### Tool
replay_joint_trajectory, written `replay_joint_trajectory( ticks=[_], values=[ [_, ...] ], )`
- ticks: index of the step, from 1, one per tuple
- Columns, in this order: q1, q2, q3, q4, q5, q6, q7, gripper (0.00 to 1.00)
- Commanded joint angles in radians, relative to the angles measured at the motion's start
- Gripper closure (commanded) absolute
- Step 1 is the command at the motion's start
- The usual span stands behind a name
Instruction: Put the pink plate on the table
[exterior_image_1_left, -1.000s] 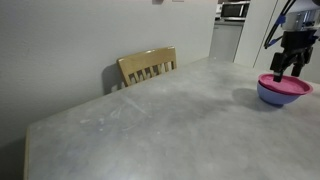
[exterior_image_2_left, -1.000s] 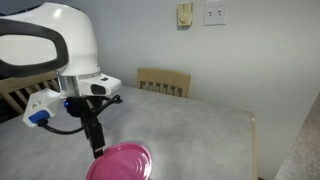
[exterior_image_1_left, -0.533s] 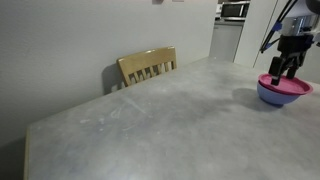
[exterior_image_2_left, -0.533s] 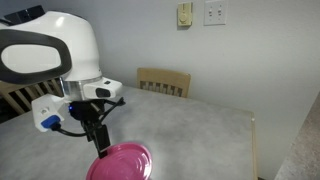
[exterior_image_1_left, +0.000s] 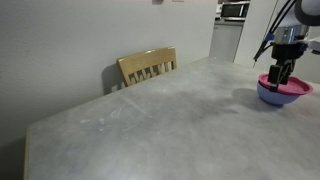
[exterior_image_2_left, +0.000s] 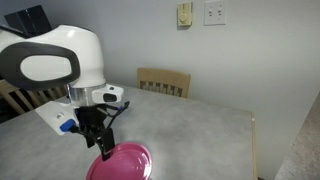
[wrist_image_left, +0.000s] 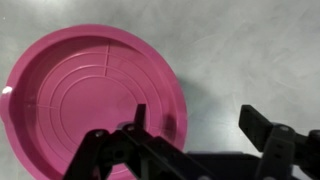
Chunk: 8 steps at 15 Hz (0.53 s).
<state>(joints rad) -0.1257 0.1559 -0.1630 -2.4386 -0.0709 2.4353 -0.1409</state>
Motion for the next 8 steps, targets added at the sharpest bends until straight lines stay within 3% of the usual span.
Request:
replay_joint_trajectory(
  ticks=[1,2,7,8],
  values=[
    [-0.015,0.032,0.004,0.026,-0.024,0.003,-0.023,0.24],
    [-0.016,0.037,0.004,0.029,-0.027,0.006,-0.023,0.38],
    [-0.018,0.039,0.004,0.033,-0.032,0.006,-0.027,0.69],
    [-0.018,0.039,0.004,0.033,-0.033,0.008,-0.028,0.84]
  ],
)
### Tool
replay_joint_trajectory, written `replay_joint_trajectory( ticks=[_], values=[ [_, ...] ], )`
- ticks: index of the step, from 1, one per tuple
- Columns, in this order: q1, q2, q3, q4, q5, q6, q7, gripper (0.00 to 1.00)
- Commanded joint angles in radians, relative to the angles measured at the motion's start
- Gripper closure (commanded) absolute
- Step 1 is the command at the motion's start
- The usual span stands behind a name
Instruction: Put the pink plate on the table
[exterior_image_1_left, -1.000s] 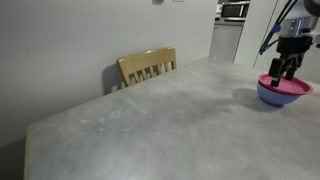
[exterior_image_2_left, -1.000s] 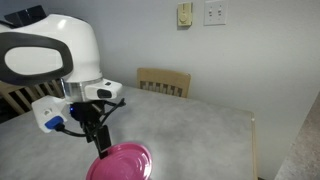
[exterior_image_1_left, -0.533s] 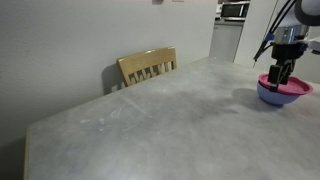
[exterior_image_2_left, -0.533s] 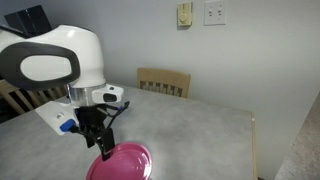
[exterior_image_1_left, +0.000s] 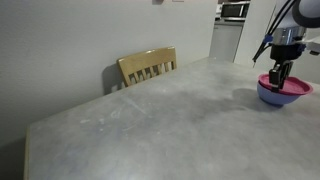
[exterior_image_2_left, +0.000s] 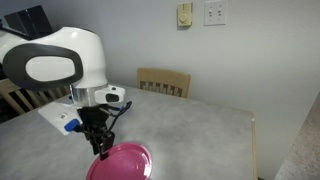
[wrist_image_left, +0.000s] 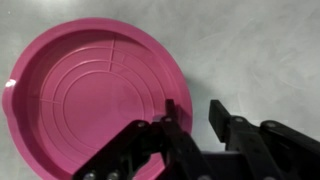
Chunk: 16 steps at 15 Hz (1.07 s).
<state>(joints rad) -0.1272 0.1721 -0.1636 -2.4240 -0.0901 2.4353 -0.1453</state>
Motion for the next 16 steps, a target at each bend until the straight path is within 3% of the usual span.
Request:
replay_joint_trajectory(
  ticks=[1,3,8,16],
  values=[
    [-0.016,0.023,0.005,0.019,-0.014,0.008,-0.025,0.92],
    [-0.016,0.022,0.005,0.021,-0.015,0.008,-0.027,1.0],
    [-0.012,0.014,0.006,0.018,-0.028,0.007,-0.027,0.97],
    [0.021,-0.058,0.01,0.011,-0.184,-0.031,0.024,0.97]
  ],
)
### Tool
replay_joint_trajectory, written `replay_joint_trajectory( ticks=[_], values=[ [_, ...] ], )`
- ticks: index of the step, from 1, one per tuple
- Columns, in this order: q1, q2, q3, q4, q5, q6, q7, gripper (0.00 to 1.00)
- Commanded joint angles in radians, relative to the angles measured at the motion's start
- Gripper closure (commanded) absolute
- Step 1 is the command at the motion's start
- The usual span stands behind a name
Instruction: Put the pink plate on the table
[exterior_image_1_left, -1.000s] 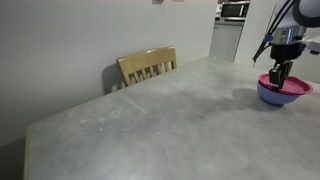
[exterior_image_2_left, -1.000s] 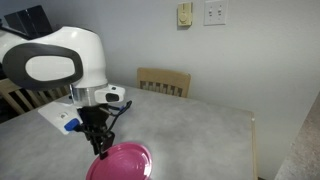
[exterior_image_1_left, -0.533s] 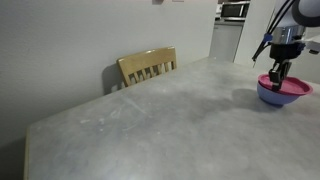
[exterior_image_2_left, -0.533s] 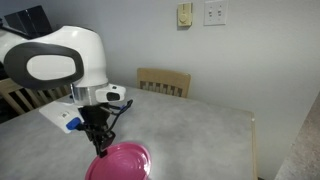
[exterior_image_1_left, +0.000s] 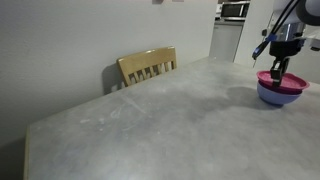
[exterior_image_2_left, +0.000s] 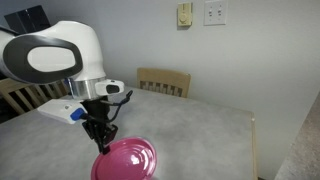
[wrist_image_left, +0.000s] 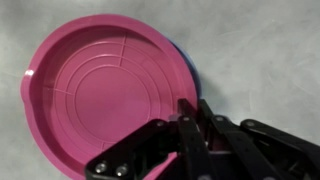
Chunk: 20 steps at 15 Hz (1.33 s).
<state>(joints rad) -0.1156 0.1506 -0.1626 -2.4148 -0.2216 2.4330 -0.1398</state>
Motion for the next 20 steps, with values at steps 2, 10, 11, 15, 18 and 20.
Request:
replay_joint_trajectory(
  ticks=[2,10,11,15,18,20],
  values=[
    [0.021,-0.05,0.018,0.011,-0.08,-0.039,0.023,0.97],
    [0.088,-0.078,0.107,0.066,-0.062,-0.084,0.002,0.97],
    [0.1,-0.079,0.122,0.076,-0.06,-0.095,0.003,0.97],
    [0.148,-0.06,0.176,0.127,-0.052,-0.143,0.022,0.97],
    [0.181,-0.033,0.212,0.172,-0.024,-0.176,0.063,0.97],
    [0.2,-0.021,0.231,0.19,0.014,-0.18,0.104,0.97]
  ],
)
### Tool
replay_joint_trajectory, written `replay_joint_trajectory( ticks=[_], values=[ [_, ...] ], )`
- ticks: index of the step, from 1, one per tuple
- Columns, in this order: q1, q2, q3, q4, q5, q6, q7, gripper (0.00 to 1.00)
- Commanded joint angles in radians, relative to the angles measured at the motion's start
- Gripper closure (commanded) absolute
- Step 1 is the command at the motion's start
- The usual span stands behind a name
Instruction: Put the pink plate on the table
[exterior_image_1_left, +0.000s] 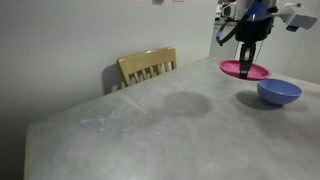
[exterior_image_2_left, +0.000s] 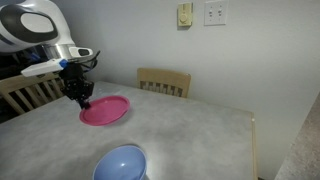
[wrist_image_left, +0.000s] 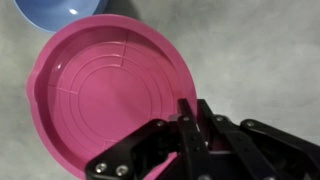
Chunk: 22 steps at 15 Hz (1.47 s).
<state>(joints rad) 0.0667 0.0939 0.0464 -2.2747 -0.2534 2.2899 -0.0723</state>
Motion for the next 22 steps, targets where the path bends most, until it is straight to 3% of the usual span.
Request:
replay_joint_trajectory(
  ticks=[1,7,15,18,22],
  values=[
    [0.027,0.041,0.029,0.054,0.06,-0.036,0.063,0.97],
    [0.055,0.089,0.049,0.047,0.129,0.017,0.16,0.97],
    [0.117,0.281,0.036,0.093,0.169,0.257,0.403,0.97],
    [0.167,0.36,0.002,0.152,0.15,0.266,0.531,0.97],
    [0.206,0.42,-0.027,0.204,0.163,0.249,0.606,0.97]
  ],
)
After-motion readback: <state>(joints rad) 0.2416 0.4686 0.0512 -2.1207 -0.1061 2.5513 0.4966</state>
